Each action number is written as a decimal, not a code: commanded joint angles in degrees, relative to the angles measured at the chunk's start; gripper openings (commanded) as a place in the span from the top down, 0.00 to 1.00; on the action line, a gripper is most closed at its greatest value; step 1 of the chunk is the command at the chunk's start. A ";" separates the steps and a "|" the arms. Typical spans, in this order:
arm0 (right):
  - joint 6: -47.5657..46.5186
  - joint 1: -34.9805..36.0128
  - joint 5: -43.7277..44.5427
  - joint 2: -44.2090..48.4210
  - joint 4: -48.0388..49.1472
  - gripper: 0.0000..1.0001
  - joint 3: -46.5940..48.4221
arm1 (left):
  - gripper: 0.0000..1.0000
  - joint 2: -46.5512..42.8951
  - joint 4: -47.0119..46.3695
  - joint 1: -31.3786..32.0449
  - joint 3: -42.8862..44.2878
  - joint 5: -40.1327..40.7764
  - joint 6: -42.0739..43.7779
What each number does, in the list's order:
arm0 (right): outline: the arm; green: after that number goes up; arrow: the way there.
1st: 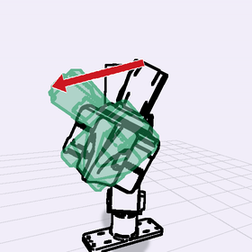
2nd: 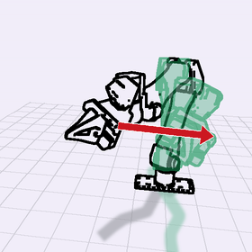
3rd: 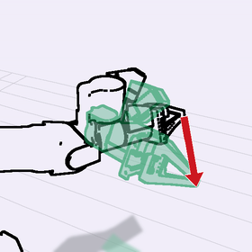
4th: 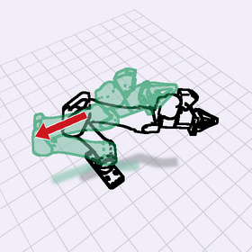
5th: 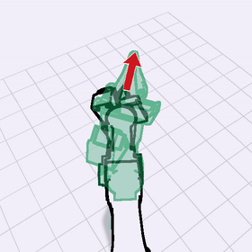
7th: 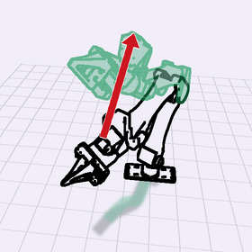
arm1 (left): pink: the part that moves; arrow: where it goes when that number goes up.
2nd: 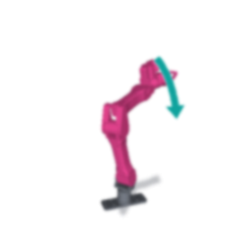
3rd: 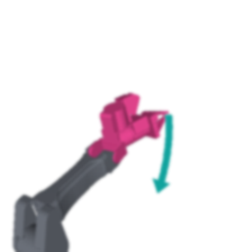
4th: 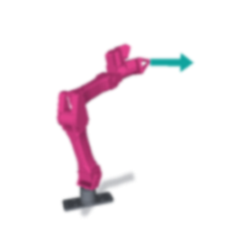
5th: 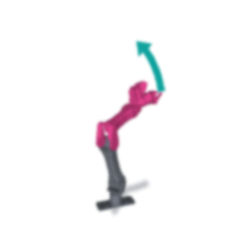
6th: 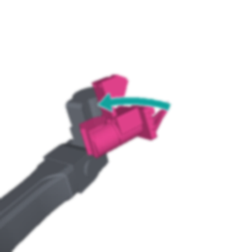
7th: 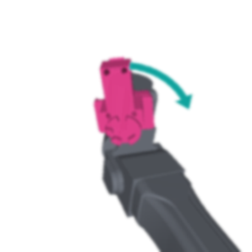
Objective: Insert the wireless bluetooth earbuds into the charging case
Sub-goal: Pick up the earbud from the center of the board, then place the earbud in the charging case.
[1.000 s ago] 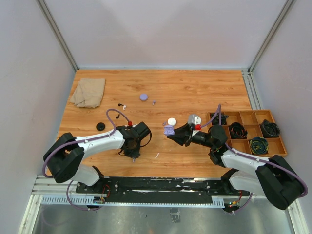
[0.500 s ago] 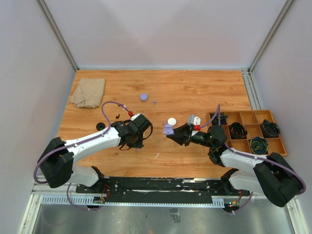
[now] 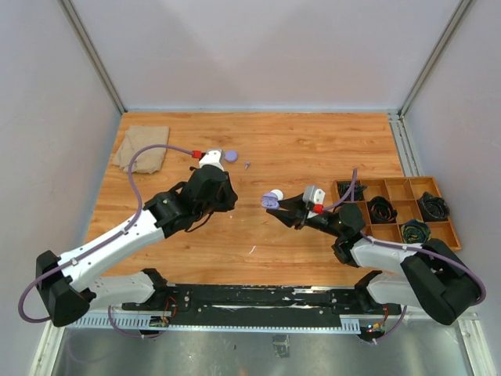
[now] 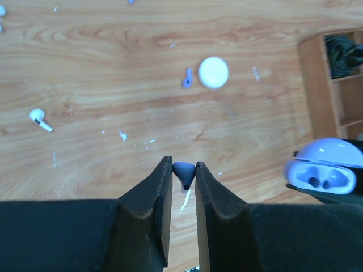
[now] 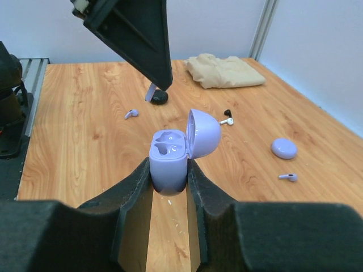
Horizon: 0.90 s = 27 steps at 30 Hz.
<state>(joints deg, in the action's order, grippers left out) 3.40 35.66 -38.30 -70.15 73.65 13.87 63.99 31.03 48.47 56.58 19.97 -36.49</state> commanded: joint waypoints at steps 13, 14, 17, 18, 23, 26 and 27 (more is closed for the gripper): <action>-1.30 1.47 4.26 -2.82 13.38 0.99 1.12 | 0.85 -7.62 -23.37 6.78 -4.62 2.75 3.03; -1.29 1.50 4.39 -2.56 13.38 0.99 1.18 | 0.85 -7.62 -24.44 7.06 -4.96 2.71 3.15; -1.29 1.52 4.99 -1.54 13.41 0.99 1.05 | 0.86 -7.35 -27.79 8.06 -5.85 2.79 3.53; -1.29 1.45 5.19 -1.18 13.39 1.00 0.97 | 0.86 -7.24 -29.18 8.42 -6.31 2.84 3.53; -1.64 1.51 6.17 -0.10 13.38 0.99 0.68 | 0.86 -6.20 -35.70 11.12 -7.81 4.24 4.19; -1.49 1.45 6.51 0.20 13.42 0.99 0.66 | 0.86 -5.16 -38.30 13.13 -8.21 7.32 5.54; -1.47 1.47 6.59 0.29 13.50 0.99 0.59 | 0.86 -4.88 -39.19 13.53 -8.38 7.97 5.77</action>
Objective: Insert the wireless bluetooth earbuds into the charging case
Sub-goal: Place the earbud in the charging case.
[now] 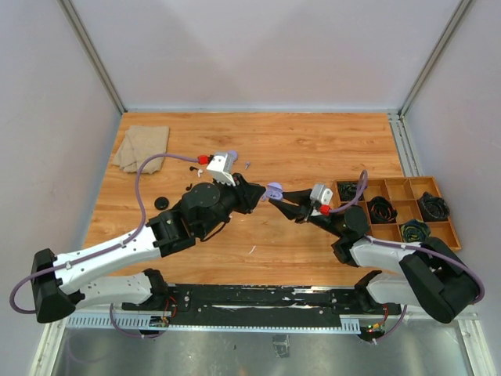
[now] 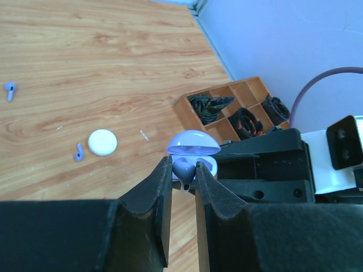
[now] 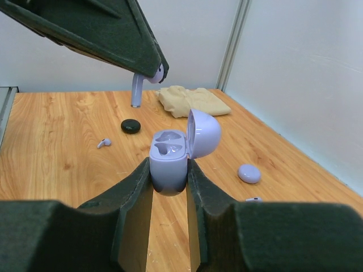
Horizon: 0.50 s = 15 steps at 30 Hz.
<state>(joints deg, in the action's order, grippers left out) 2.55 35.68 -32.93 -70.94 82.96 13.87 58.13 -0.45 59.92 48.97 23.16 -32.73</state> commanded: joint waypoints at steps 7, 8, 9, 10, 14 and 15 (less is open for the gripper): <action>-0.52 1.57 1.86 1.97 4.20 0.99 0.03 | 0.87 2.85 -12.37 3.35 -1.42 7.52 3.54; -0.51 1.54 2.00 2.10 4.19 0.99 -0.08 | 0.87 3.27 -12.38 3.52 -1.20 7.71 3.74; -0.52 1.56 2.13 2.29 4.15 0.99 -0.15 | 0.87 3.63 -12.34 3.72 -1.10 7.93 3.80; -0.51 1.44 2.23 2.41 4.21 0.99 -0.20 | 0.87 3.90 -12.57 3.88 -1.14 8.07 3.81; -0.60 1.50 2.58 2.47 4.14 0.99 -0.32 | 0.87 5.06 -12.80 4.45 -0.92 9.07 3.97; -0.61 1.51 2.57 2.47 4.14 0.99 -0.33 | 0.87 5.33 -12.90 4.61 -0.90 9.22 3.92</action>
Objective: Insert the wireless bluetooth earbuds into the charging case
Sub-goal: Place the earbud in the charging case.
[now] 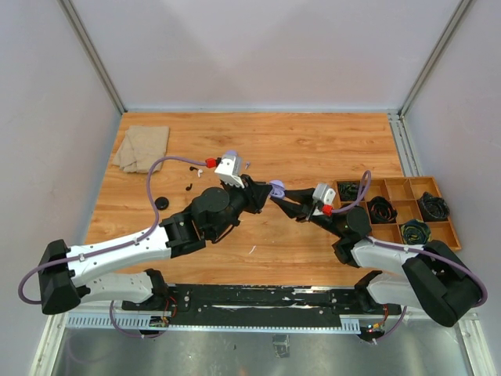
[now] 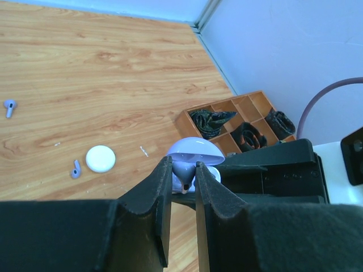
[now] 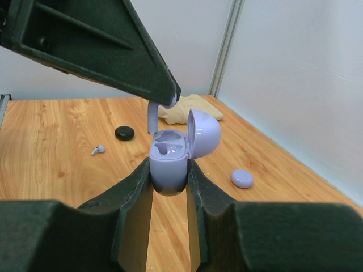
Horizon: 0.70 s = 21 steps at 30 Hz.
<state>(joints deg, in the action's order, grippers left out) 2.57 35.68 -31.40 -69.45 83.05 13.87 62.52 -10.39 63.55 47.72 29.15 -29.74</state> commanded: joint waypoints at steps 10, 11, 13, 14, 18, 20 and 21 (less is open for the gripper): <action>-0.64 1.56 1.03 0.89 4.07 0.99 -0.42 | 0.88 1.73 -4.74 1.47 0.35 4.13 1.22; -0.64 1.57 1.04 0.82 4.20 0.99 -0.42 | 0.87 1.73 -4.95 1.49 0.43 4.21 1.25; -0.63 1.50 0.99 0.80 4.22 0.99 -0.42 | 0.88 1.93 -4.99 1.59 0.47 4.48 1.39; -0.62 1.54 0.94 0.81 4.20 0.99 -0.40 | 0.87 2.05 -4.98 1.59 0.52 4.64 1.35; -0.57 1.51 0.95 0.93 4.19 0.99 -0.50 | 0.87 2.78 -4.97 1.75 0.62 4.73 1.48; -0.63 1.56 1.12 1.15 4.16 0.99 -0.57 | 0.87 3.10 -4.79 1.85 0.47 4.85 1.48; -0.59 1.58 1.16 1.22 4.18 0.99 -0.59 | 0.87 3.21 -4.78 1.84 0.32 4.81 1.25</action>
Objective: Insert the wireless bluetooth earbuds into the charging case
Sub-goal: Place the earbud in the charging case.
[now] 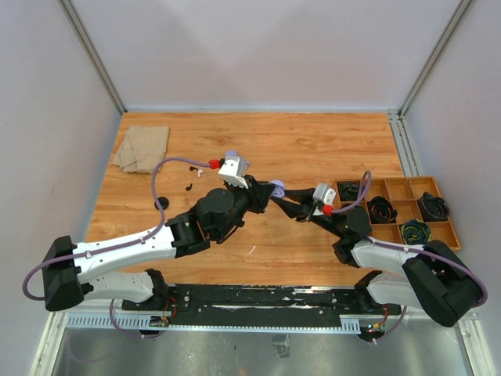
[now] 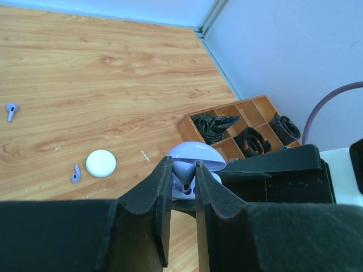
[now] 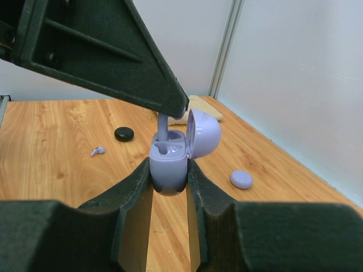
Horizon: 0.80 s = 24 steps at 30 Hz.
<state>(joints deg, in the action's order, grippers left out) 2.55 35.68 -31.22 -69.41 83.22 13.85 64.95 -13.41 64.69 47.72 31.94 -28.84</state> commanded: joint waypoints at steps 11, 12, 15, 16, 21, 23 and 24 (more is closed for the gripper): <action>-0.91 1.57 1.36 1.64 3.99 0.99 -0.99 | 0.78 1.69 -1.58 1.34 -0.26 2.44 -0.51; -1.02 1.58 1.42 1.64 4.01 0.99 -1.10 | 0.76 1.54 -1.56 1.33 -0.22 2.56 -0.51; -1.19 1.50 1.66 1.56 3.99 0.99 -1.24 | 0.68 1.10 -0.41 1.32 -0.06 3.53 -0.98; -1.27 1.57 1.80 1.56 3.97 0.99 -1.27 | 0.66 0.94 0.33 1.33 0.11 3.92 -1.29; -1.56 1.54 2.08 1.04 3.99 0.99 -1.45 | 0.56 -0.15 2.53 1.32 0.91 4.87 -2.06; -1.71 1.58 2.22 0.77 4.00 0.99 -1.48 | 0.53 -0.74 3.12 1.32 1.09 5.11 -2.22; -1.82 1.55 2.30 0.74 3.97 0.99 -1.54 | 0.51 -1.09 3.43 1.32 1.21 5.14 -2.27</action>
<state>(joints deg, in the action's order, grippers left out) 2.46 36.42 -29.98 -68.90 83.33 13.21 66.04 -11.00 65.43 47.72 34.46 -30.24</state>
